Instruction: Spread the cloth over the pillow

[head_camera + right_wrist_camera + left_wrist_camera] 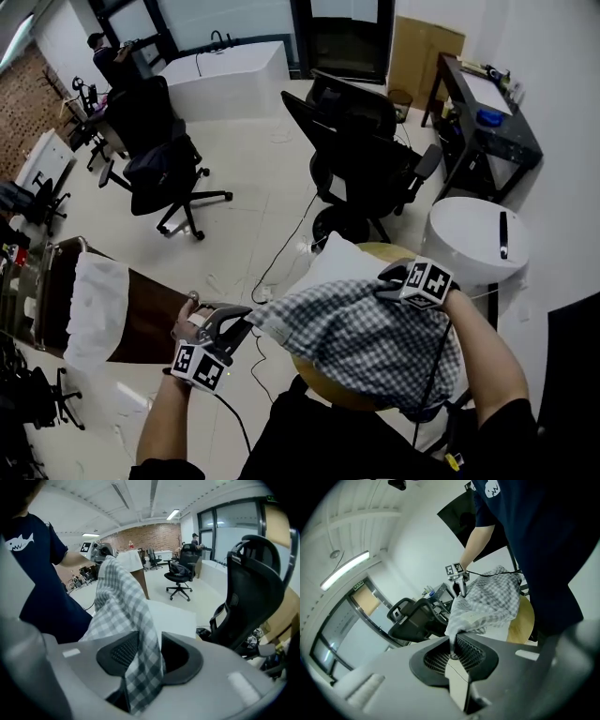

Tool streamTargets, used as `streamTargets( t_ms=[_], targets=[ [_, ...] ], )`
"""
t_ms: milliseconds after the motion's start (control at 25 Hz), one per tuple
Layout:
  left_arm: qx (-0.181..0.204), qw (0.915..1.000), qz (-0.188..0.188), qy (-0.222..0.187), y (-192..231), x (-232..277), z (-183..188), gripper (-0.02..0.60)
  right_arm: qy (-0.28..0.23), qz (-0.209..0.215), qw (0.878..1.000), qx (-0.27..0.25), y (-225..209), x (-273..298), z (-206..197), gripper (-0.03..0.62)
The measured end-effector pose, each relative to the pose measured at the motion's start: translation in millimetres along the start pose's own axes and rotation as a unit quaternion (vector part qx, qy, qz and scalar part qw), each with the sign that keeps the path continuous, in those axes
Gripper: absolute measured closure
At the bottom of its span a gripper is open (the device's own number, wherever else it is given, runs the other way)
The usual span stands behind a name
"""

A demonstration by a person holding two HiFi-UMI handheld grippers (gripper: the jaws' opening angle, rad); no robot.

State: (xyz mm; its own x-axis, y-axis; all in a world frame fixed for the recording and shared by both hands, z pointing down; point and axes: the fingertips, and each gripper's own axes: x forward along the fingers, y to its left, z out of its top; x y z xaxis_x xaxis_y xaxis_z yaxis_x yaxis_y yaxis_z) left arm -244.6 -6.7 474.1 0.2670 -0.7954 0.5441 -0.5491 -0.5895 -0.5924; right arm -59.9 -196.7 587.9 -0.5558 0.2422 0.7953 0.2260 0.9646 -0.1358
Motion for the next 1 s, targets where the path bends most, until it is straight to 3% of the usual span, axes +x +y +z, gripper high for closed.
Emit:
streamTargets(
  t_ms=[160, 280, 480, 680, 760, 880, 1000],
  targets=[
    [-0.025, 0.9989, -0.017, 0.035, -9, 10, -24, 0.566, -0.02, -0.006, 0.999, -0.025, 6, -5, 10, 0.585],
    [-0.039, 0.9965, -0.046, 0.057, -20, 17, -48, 0.56, -0.024, -0.027, 0.998, -0.044, 15, -17, 22, 0.585],
    [-0.047, 0.9879, -0.128, 0.074, -35, 22, -83, 0.502, -0.039, -0.081, 0.992, -0.091, 45, -54, 58, 0.585],
    [-0.024, 0.9768, -0.187, 0.102, -25, 16, -112, 0.497, -0.031, -0.127, 0.982, -0.135, 89, -78, 84, 0.585],
    [-0.017, 0.9793, -0.185, 0.081, -9, 18, -101, 0.497, -0.025, -0.141, 0.98, -0.139, 110, -83, 87, 0.585],
    [-0.002, 0.9817, -0.19, 0.01, 10, 30, -52, 0.497, -0.017, -0.152, 0.978, -0.141, 145, -81, 90, 0.585],
    [0.052, 0.9717, -0.225, -0.051, 7, 48, 10, 0.395, -0.002, -0.165, 0.977, -0.138, 174, -72, 87, 0.585]
  ],
)
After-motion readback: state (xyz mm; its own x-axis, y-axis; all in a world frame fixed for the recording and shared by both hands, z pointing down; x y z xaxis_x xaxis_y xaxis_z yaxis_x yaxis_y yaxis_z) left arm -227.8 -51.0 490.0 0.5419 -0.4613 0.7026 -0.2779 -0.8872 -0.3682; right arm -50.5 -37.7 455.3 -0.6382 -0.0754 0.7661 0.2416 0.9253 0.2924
